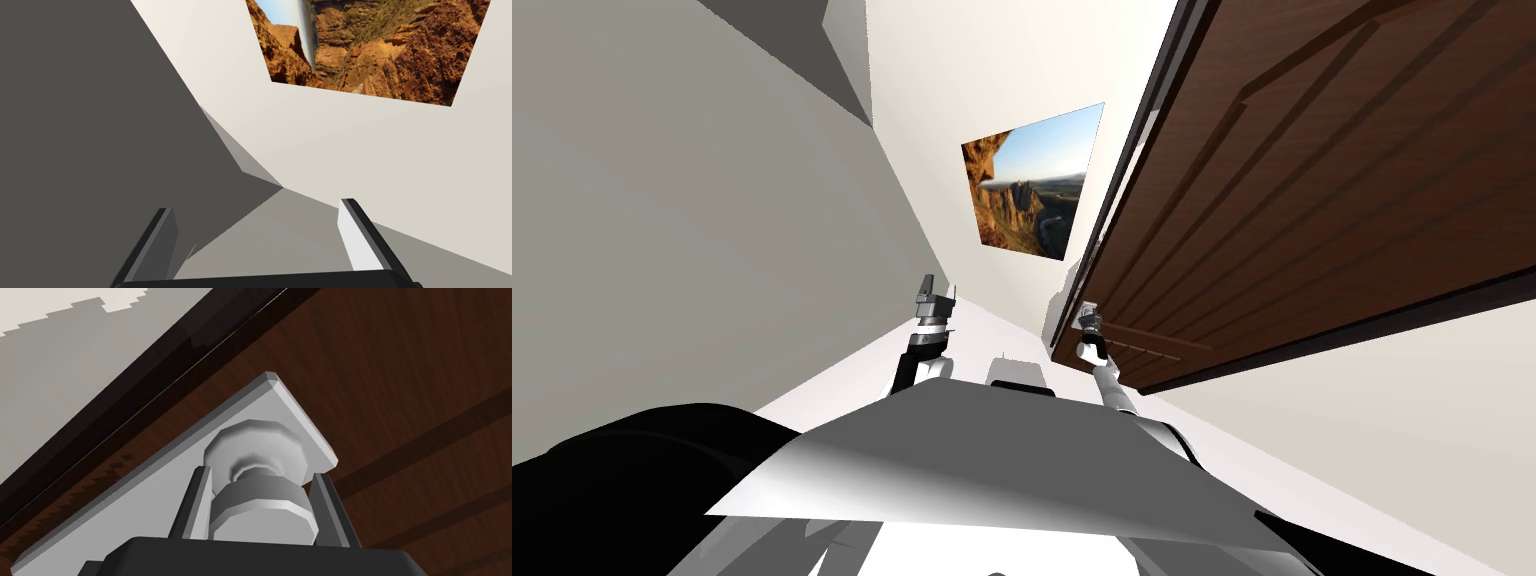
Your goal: Pull the door open
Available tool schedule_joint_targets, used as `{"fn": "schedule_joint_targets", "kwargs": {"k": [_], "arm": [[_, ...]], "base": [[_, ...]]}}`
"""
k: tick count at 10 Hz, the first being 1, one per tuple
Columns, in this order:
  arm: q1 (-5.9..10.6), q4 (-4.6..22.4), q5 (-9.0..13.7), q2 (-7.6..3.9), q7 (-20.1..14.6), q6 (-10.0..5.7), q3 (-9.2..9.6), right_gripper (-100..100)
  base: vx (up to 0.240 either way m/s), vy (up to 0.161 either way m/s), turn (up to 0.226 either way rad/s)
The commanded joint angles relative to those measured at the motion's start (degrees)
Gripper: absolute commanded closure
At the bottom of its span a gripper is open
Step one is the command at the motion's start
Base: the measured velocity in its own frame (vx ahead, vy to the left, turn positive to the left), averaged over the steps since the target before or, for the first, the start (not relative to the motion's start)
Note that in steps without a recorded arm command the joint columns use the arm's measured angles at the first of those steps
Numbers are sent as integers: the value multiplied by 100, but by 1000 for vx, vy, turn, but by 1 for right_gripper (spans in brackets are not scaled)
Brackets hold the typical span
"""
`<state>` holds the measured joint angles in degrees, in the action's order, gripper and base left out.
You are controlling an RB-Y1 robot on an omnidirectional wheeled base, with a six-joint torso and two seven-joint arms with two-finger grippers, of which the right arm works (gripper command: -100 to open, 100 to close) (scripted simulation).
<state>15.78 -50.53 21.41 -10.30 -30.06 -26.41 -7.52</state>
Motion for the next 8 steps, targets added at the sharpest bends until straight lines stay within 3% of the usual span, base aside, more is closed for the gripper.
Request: {"fn": "schedule_joint_targets", "kwargs": {"k": [1, 4, 5, 7, 8], "arm": [[13, -30, 236, -23, -284, -10, 31, 100], [39, 9, 628, -69, -716, -13, 76, 100], [39, 9, 628, -69, -749, -13, 76, 100], [62, 46, 988, -111, -1120, -16, 118, 100], [62, 46, 988, -111, -1202, -16, 118, 100]], "base": [[-48, -30, 123], [-52, -42, 115], [-37, -31, 63], [-51, -42, 131], [-44, -34, 66]]}}
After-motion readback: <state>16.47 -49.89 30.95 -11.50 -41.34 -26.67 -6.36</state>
